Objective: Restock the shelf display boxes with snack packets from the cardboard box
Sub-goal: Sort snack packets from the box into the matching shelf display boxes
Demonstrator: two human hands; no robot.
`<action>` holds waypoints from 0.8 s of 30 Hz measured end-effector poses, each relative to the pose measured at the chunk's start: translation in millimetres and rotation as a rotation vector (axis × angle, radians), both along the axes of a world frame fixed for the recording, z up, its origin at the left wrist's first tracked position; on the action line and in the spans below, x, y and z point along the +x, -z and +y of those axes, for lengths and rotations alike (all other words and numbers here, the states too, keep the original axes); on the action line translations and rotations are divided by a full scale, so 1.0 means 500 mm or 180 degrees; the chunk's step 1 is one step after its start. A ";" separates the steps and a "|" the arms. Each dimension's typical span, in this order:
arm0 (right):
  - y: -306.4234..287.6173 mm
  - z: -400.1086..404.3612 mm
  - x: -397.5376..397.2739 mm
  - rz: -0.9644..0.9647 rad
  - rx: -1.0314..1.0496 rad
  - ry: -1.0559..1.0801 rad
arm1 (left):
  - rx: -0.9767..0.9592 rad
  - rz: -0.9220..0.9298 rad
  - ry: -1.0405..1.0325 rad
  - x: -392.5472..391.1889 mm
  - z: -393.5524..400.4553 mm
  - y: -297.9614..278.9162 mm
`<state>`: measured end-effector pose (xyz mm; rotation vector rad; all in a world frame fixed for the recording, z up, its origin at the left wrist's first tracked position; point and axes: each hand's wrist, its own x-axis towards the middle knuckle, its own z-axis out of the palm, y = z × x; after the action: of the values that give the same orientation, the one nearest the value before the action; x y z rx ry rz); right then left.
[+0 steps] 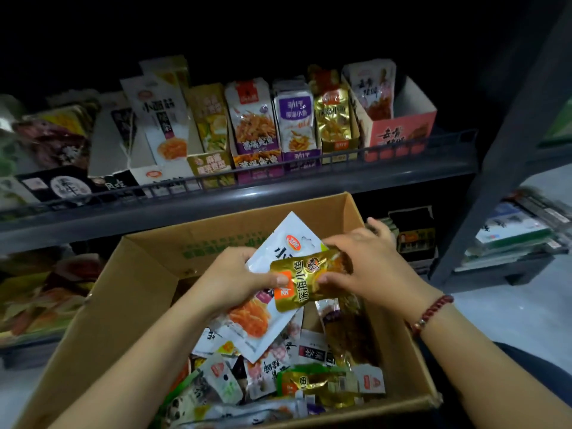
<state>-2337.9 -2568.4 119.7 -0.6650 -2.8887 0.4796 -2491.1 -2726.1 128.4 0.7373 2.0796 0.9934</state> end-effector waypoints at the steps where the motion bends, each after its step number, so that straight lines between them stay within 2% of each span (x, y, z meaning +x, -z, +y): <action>1: -0.006 -0.005 -0.002 0.0055 -0.0013 0.0029 | 0.0072 -0.0051 -0.0072 0.006 -0.008 -0.004; 4: -0.017 -0.014 -0.011 0.0286 -0.0139 0.0205 | 0.0237 -0.0528 -0.0284 0.008 -0.025 -0.009; 7: -0.020 -0.008 -0.016 0.0720 -0.0791 0.0447 | 0.0706 -0.1291 -0.0620 0.003 -0.036 -0.015; 9: -0.028 -0.007 -0.017 0.0997 -0.1148 0.0573 | 0.1013 -0.1565 -0.0840 -0.003 -0.041 -0.018; 13: -0.048 -0.019 -0.034 0.1416 -0.1633 0.0784 | 0.1355 -0.1477 -0.1144 -0.001 -0.040 -0.029; 20: -0.066 -0.042 -0.079 0.1229 -0.2168 0.0652 | 0.1670 -0.1160 -0.1276 0.010 -0.014 -0.054; 24: -0.091 -0.017 -0.090 0.1183 -0.2320 0.0501 | 0.1546 -0.0537 -0.1165 -0.001 0.003 -0.068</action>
<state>-2383.2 -2577.0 165.4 -0.7704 -2.2489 1.4770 -2491.6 -2724.6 162.2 0.4830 1.8765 1.7407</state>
